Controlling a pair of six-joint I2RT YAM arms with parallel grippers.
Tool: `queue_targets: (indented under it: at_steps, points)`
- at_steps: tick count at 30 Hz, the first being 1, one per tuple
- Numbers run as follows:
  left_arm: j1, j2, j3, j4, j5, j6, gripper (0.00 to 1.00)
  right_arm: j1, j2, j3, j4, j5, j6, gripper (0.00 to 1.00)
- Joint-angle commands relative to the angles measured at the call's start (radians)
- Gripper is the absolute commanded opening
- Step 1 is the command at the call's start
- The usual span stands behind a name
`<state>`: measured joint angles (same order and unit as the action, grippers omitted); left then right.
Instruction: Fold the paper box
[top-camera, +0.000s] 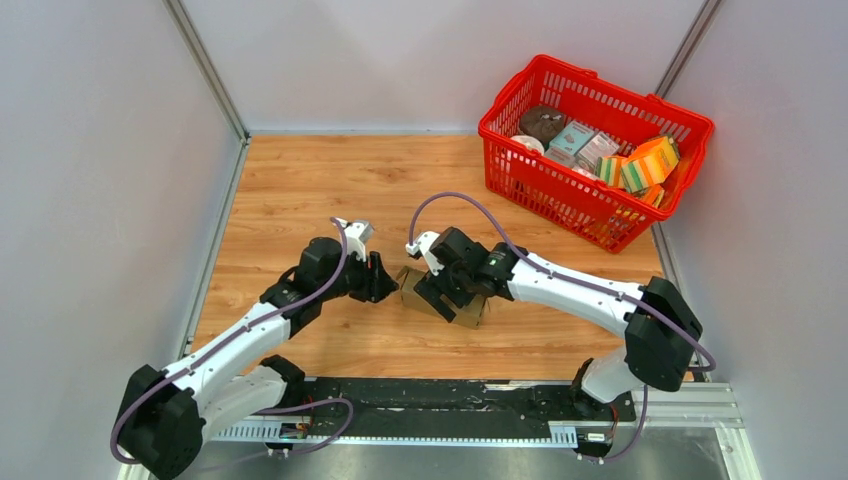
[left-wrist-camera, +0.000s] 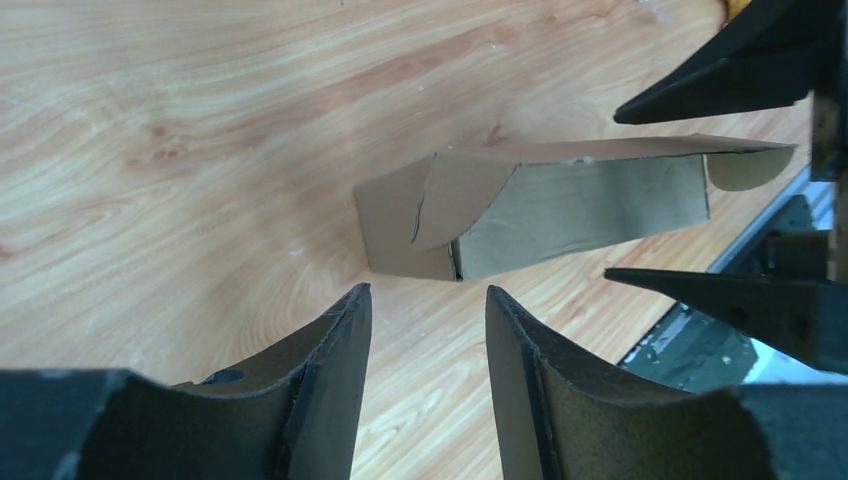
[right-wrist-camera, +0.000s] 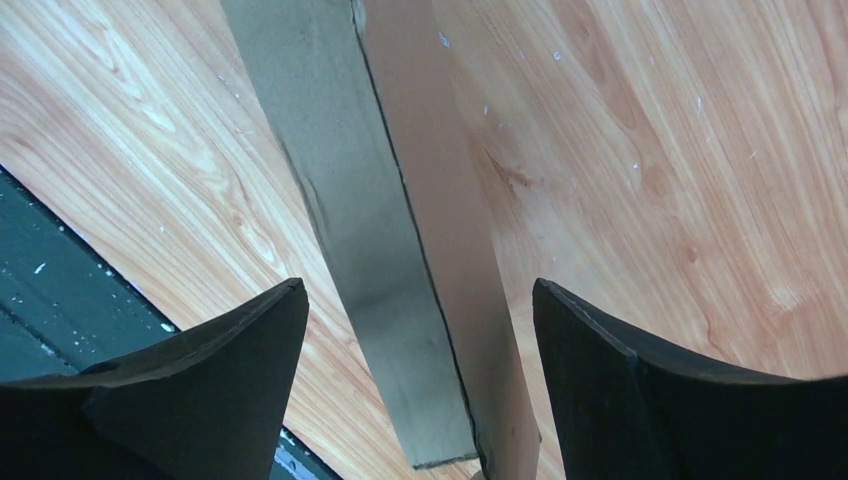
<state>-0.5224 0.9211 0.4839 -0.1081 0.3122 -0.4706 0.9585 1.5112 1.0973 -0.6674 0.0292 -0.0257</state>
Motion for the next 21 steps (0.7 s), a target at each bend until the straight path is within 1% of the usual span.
queue_targets:
  at_steps: [1, 9, 14, 19, 20, 21]
  points:
    - [-0.033, 0.044, 0.085, 0.028, -0.102, 0.108, 0.53, -0.006, -0.054, -0.022, 0.065, -0.002, 0.02, 0.86]
    - [-0.077, 0.12, 0.139, 0.03, -0.096, 0.133, 0.53, -0.007, -0.036, -0.028, 0.074, 0.011, 0.02, 0.85]
    - [-0.082, 0.142, 0.154, 0.039, -0.062, 0.124, 0.51, -0.007, -0.022, -0.019, 0.077, 0.0, 0.02, 0.84]
    - [-0.087, 0.16, 0.182, 0.009, -0.093, 0.127, 0.42, -0.007, -0.011, -0.025, 0.092, -0.008, 0.02, 0.84]
    - [-0.087, 0.173, 0.189, 0.001, -0.093, 0.127, 0.38, -0.009, -0.008, -0.027, 0.094, -0.009, 0.02, 0.83]
    - [-0.085, 0.179, 0.2, -0.017, -0.093, 0.125, 0.36, -0.007, -0.008, -0.027, 0.094, -0.009, 0.02, 0.83]
